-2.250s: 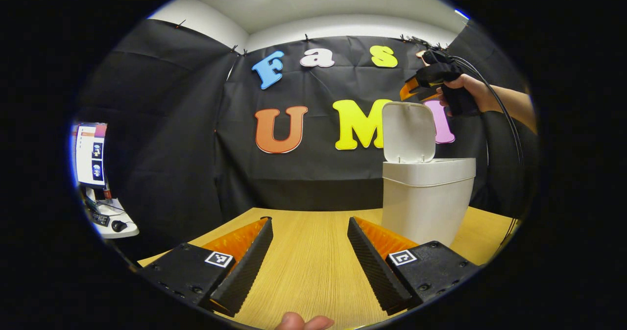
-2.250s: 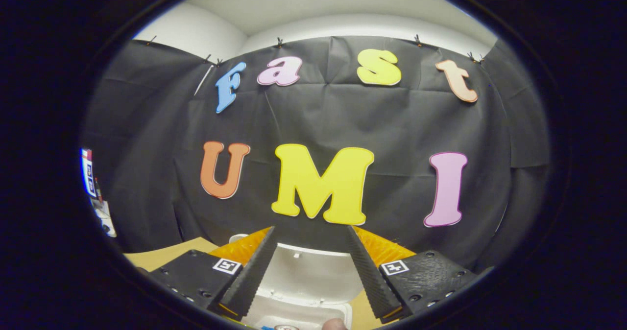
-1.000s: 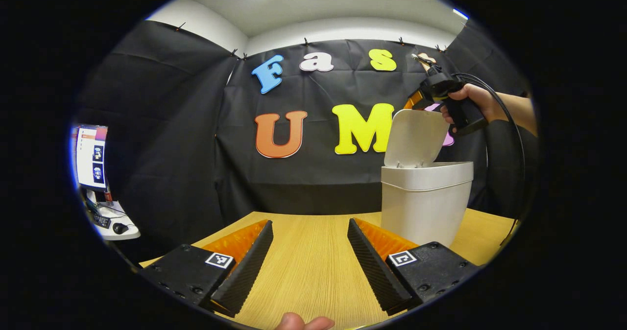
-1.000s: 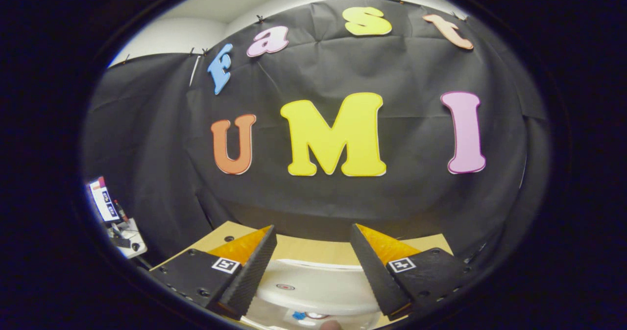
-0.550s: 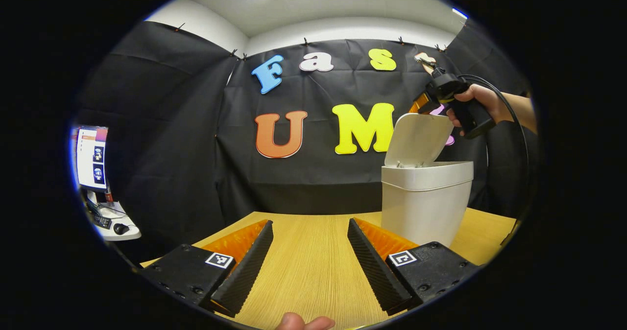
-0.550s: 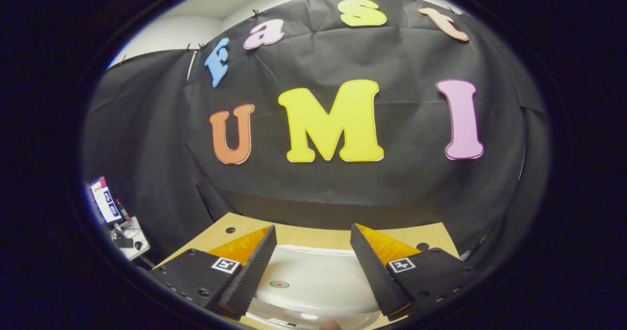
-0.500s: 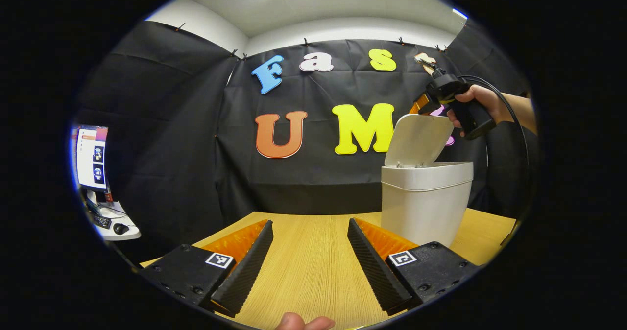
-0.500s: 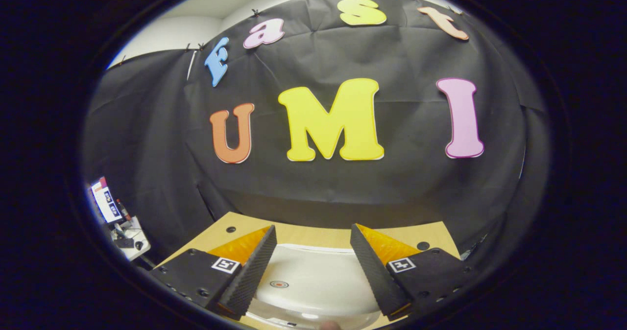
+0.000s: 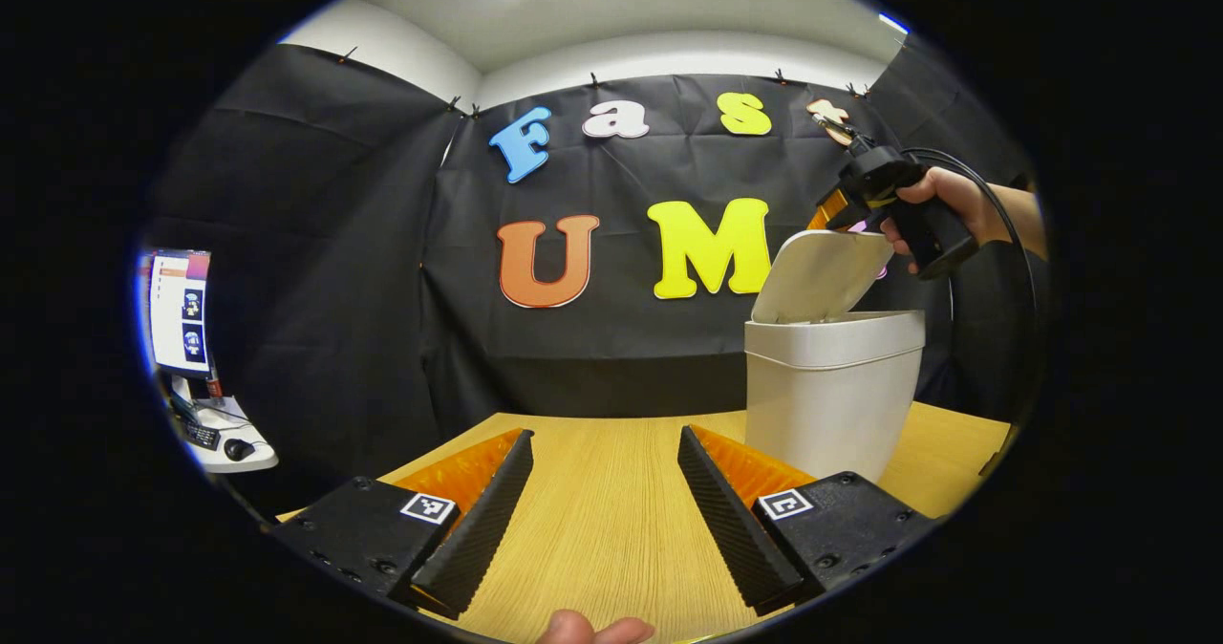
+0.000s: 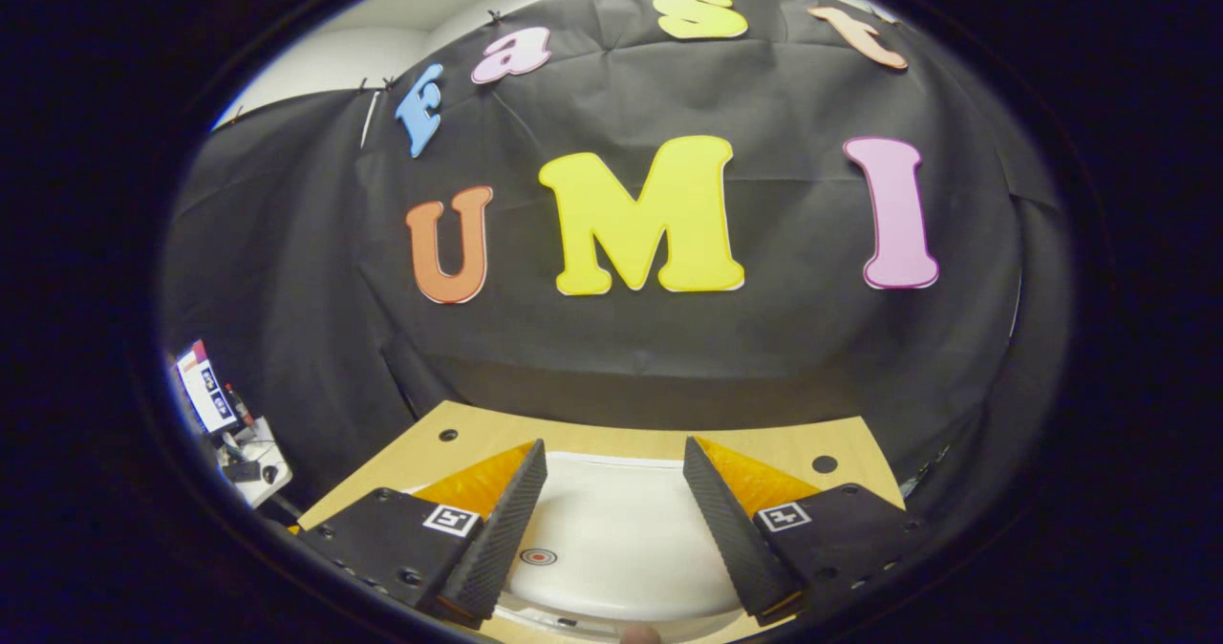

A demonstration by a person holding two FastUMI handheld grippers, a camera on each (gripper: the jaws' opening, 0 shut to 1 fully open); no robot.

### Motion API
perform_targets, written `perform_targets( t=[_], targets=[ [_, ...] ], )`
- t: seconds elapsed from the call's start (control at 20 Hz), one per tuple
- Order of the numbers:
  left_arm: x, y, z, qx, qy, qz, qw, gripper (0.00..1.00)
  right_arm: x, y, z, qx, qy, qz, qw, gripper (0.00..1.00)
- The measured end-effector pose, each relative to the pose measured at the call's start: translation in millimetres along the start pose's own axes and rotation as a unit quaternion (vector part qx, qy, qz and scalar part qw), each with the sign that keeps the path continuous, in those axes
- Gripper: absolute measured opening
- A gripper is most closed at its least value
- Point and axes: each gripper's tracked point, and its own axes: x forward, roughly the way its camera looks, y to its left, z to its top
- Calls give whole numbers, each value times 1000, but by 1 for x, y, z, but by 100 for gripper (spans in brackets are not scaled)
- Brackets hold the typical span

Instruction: Press the lid of the desktop garbage bin to open it, pick up the crumpled paper on the desktop and throw it into the bin, then pick up the pop can on the desktop and drop it into the bin, and finally close the garbage bin lid.

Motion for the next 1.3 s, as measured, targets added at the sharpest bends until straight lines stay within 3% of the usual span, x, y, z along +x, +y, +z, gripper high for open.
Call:
perform_targets(
  t=[0.05, 0.15, 0.6, 0.65, 0.75, 0.9, 1.25, 1.3],
  targets=[
    [0, -2, 0, -1, 1, -2, 1000, 99, -2, 1, -2, -5, 0, 0, 1000, 85],
    [-1, -3, 0, 0, 0, -3, 1000, 99, -7, 0, -11, -20, -5, -4, 1000, 90],
    [-3, -5, 4, 12, -5, 2, 1000, 99, -18, 8, -50, -30, 3, 14, 999, 87],
    [-3, -5, 3, 9, -5, 2, 1000, 99, -18, 7, -53, -29, 4, 14, 999, 91],
    [-3, -2, 4, 8, -5, 6, 1000, 99, -18, 6, -64, -24, 16, 13, 1000, 87],
    [-2, 2, 3, 4, -4, 9, 1000, 100, -22, 6, -72, -44, 15, 9, 999, 92],
    [-2, 3, 2, 4, -3, 13, 1000, 99, -25, 4, -89, -66, 18, -3, 998, 89],
    [-1, 3, 3, 6, -3, 14, 1000, 99, -26, 3, -90, -64, 17, -5, 998, 93]
  ],
)
